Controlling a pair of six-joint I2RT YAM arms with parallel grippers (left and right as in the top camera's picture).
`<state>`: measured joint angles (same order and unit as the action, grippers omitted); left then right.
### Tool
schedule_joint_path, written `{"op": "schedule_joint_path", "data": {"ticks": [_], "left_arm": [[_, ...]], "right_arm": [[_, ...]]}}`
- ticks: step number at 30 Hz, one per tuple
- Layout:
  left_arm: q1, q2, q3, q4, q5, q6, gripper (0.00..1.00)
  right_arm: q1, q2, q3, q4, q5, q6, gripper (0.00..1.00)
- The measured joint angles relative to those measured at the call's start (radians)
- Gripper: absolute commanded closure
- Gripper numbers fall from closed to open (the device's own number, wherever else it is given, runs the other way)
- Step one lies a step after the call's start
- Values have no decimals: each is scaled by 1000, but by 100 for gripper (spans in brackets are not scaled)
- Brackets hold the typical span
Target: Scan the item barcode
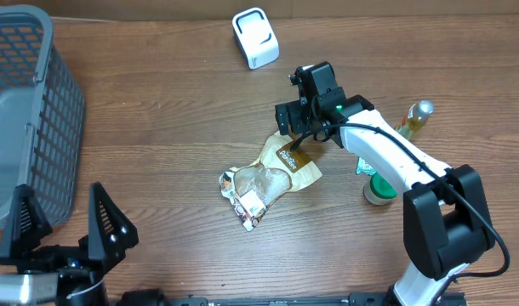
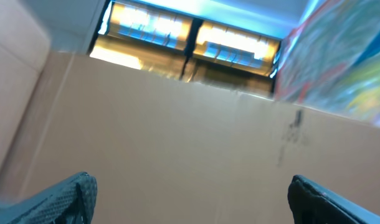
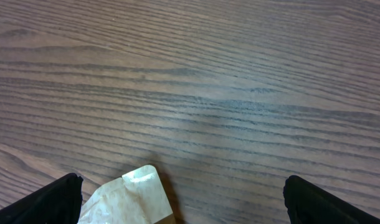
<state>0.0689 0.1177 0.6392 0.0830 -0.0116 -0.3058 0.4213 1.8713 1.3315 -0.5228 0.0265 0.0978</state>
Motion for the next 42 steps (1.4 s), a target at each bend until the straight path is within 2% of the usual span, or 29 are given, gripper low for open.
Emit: {"op": "schedule_joint_path", "data": {"ticks": [6,16,34,42], "left_arm": [[-11,-59,-133,193,32,19,0],[-11,-99,-275,314,39,21,0],[-11,-100,-607,306,-31,21,0],[-11,-102,-631,55,-71,22,0]], "right_arm": [[0,0,0,0,0,0,0],[0,0,0,0,0,0,0],[0,0,0,0,0,0,0],[0,0,0,-1,0,0,0]]}}
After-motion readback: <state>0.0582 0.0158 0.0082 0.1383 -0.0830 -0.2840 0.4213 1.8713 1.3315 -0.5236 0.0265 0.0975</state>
